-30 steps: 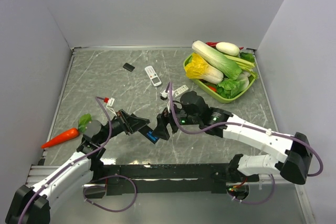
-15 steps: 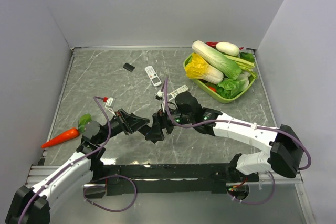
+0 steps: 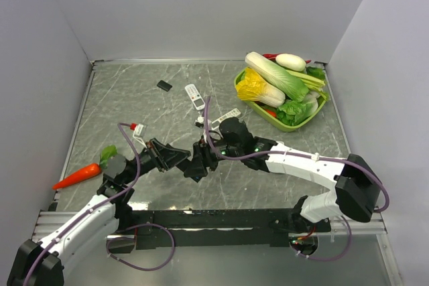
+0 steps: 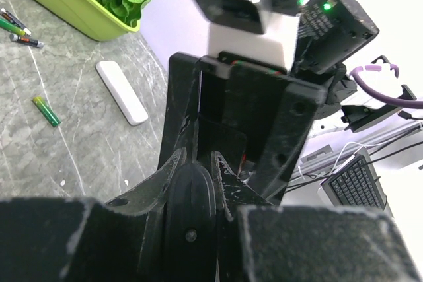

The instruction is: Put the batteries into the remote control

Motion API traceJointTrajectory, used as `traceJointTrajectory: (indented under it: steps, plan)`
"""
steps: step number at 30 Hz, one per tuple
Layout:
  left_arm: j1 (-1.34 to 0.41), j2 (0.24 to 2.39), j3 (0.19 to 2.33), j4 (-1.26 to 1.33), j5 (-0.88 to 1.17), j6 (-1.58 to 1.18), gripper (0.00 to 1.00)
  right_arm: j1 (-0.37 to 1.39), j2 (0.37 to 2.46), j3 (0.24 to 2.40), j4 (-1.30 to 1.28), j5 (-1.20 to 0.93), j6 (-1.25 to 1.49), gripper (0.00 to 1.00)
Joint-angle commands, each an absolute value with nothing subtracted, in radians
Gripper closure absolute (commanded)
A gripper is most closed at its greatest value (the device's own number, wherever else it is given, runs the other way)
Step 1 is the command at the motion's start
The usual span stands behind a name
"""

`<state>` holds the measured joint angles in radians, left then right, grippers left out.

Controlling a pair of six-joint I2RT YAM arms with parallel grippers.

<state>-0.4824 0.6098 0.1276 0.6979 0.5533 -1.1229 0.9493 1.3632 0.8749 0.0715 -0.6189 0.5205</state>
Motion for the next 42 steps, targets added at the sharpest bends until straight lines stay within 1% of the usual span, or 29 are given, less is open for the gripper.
traceJointTrajectory:
  steps: [1, 3, 5, 9, 13, 15, 19, 25, 29, 30, 31, 33, 34, 35, 40, 42]
  plan:
    - [-0.486, 0.597, 0.172, 0.759, 0.566, -1.127, 0.99, 0.942, 1.391, 0.887, 0.112, -0.66, 0.543, 0.42]
    - [-0.486, 0.597, 0.176, 0.756, 0.566, -1.124, 0.99, 0.942, 1.394, 0.881, 0.101, -0.664, 0.545, 0.5]
    - [-0.486, 0.592, 0.181, 0.742, 0.565, -1.12, 0.99, 0.94, 1.397, 0.876, 0.086, -0.666, 0.54, 0.55]
    - [-0.486, 0.581, 0.195, 0.721, 0.554, -1.103, 0.99, 0.939, 1.397, 0.845, 0.072, -0.673, 0.542, 0.6]
    - [-0.486, 0.568, 0.198, 0.709, 0.538, -1.092, 0.99, 0.937, 1.388, 0.819, 0.078, -0.695, 0.543, 0.6]
    - [-0.486, 0.571, 0.196, 0.701, 0.54, -1.088, 0.99, 0.937, 1.375, 0.816, 0.089, -0.703, 0.545, 0.58]
    - [-0.486, 0.571, 0.179, 0.726, 0.537, -1.109, 0.99, 0.936, 1.373, 0.842, 0.034, -0.66, 0.516, 0.58]
    - [-0.486, 0.538, 0.235, 0.594, 0.525, -1.032, 0.99, 0.934, 1.368, 0.831, 0.005, -0.643, 0.502, 0.59]
    - [-0.486, 0.555, 0.226, 0.604, 0.534, -1.028, 0.99, 0.936, 1.342, 0.827, 0.032, -0.652, 0.514, 0.59]
    - [-0.486, 0.561, 0.222, 0.61, 0.537, -1.031, 0.99, 0.936, 1.329, 0.83, 0.041, -0.646, 0.515, 0.6]
    - [-0.486, 0.566, 0.218, 0.62, 0.538, -1.029, 0.99, 0.936, 1.324, 0.831, 0.047, -0.643, 0.52, 0.64]
    - [-0.486, 0.572, 0.212, 0.62, 0.543, -1.028, 0.99, 0.93, 1.316, 0.841, 0.054, -0.638, 0.525, 0.68]
    - [-0.486, 0.574, 0.209, 0.624, 0.545, -1.025, 0.99, 0.928, 1.316, 0.842, 0.057, -0.628, 0.537, 0.71]
    - [-0.486, 0.575, 0.207, 0.633, 0.549, -1.025, 0.99, 0.927, 1.315, 0.842, 0.066, -0.626, 0.544, 0.72]
    - [-0.486, 0.61, 0.203, 0.695, 0.607, -1.037, 0.99, 0.914, 1.321, 0.834, 0.178, -0.637, 0.615, 0.71]
    - [-0.488, 0.626, 0.196, 0.727, 0.618, -1.043, 0.99, 0.914, 1.339, 0.842, 0.198, -0.652, 0.627, 0.67]
